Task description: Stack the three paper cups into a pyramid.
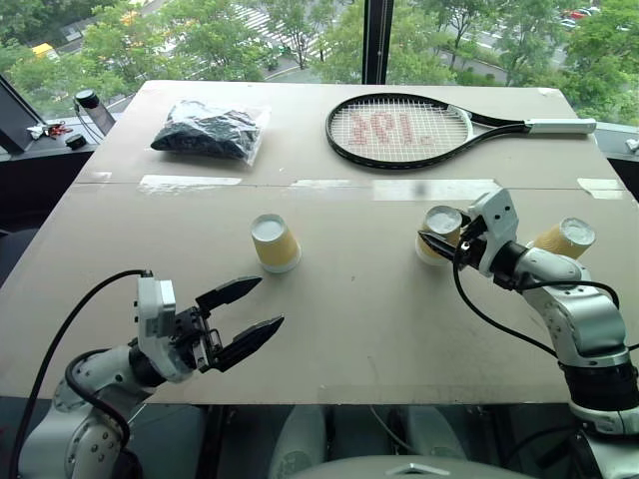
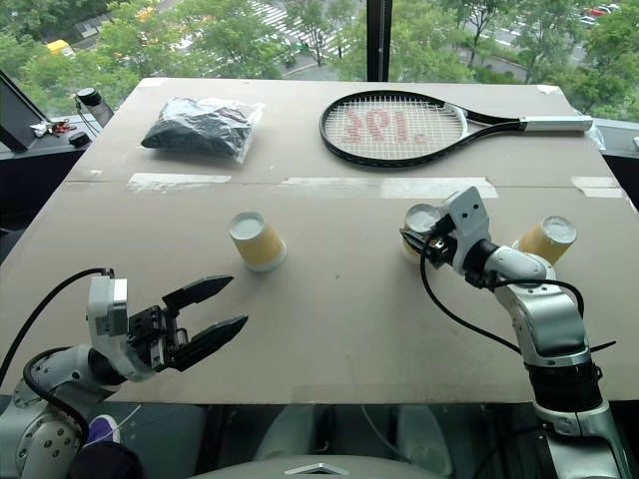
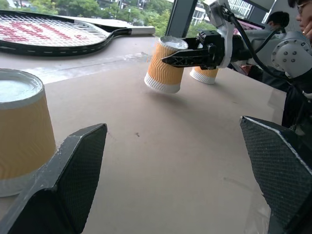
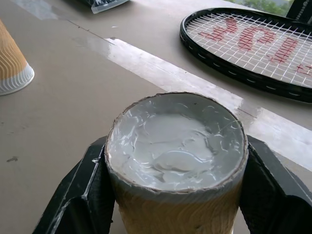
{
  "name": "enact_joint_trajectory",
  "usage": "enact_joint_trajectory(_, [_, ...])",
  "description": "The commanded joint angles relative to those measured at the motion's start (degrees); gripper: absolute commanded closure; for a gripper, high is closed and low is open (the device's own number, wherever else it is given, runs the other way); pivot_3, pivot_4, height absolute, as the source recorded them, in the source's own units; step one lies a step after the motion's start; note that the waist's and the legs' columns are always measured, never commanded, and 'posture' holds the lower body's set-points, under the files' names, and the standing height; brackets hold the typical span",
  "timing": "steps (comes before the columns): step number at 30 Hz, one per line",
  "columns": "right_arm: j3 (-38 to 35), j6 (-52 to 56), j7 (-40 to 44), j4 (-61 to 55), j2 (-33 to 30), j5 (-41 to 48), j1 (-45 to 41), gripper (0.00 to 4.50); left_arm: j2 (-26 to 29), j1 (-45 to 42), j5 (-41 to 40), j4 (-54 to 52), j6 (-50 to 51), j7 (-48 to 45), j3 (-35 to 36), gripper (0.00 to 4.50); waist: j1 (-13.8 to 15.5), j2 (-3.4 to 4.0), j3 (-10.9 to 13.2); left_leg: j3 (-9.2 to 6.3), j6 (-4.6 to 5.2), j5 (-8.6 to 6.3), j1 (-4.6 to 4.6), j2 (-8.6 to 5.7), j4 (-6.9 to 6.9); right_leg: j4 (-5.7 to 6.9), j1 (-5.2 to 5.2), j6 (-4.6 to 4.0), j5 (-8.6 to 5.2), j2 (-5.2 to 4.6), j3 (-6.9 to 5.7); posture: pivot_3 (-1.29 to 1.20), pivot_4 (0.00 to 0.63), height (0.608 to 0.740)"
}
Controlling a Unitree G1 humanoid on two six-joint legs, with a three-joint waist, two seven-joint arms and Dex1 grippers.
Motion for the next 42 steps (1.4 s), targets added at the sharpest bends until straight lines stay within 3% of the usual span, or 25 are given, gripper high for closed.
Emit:
enact_joint_trajectory(1, [-1.9,0.6,-0.7,-4.0,-0.3,1.7,1.2,1.51,0.8,-0.5,-0.3,0.1,-0.8,-1.5,0.1,0.00,0.2,0.00,0.0,0.00,0.00,0.00,-0.01,-0.01,0.00,-0.01,0.00,0.00,0.00,-0.01,0.00,0.00,0.150,0.740])
enact_joint_trajectory(20, [2.6,-5.6,-3.0,3.2,5.6,-1.0,-1.1,1.51,0.8,-1.3,0.5,2.7,-0.8,-1.5,1.4,0.00,0.3,0.00,0.0,0.01,0.00,0.00,-0.02,-0.03,0.02,-0.02,0.00,0.01,0.00,0.00,-0.01,0.00,0.150,0.740])
enact_joint_trajectory(23, [2.5,-7.5,-0.9,6.3,5.3,-0.8,-2.0,0.05,0.6,-1.9,1.1,3.7,-0.3,1.1,2.1,0.00,0.3,0.00,0.0,0.01,0.00,0.00,0.00,-0.03,0.02,-0.01,0.00,0.01,0.00,0.01,-0.01,0.00,0.150,0.740])
enact_joint_trajectory(28, [0.7,-10.0,2.8,3.8,1.7,-0.1,-1.7,0.02,1.2,-3.5,3.3,6.1,-0.2,5.9,3.5,0.00,0.5,0.00,0.0,0.01,0.00,0.00,-0.03,-0.04,0.02,-0.02,0.00,0.01,0.00,0.00,-0.02,0.00,0.150,0.740])
enact_joint_trajectory(35, [-7.6,-9.7,14.6,-9.1,-6.3,13.5,6.0,0.02,6.7,-10.3,11.6,11.5,1.3,10.6,0.2,0.00,0.9,-0.02,0.0,-0.06,0.00,0.00,-0.05,-0.03,0.02,-0.04,0.03,0.02,0.01,0.00,-0.09,0.00,0.150,0.740])
enact_joint_trajectory(42, [-15.2,-10.4,18.1,-18.6,-8.6,23.4,17.1,0.02,6.3,-27.8,16.3,23.6,1.8,9.7,-8.7,0.00,1.6,-0.06,0.1,-0.17,0.00,0.00,-0.05,-0.05,0.04,0.01,0.08,0.02,0.01,-0.01,-0.22,0.00,0.150,0.740])
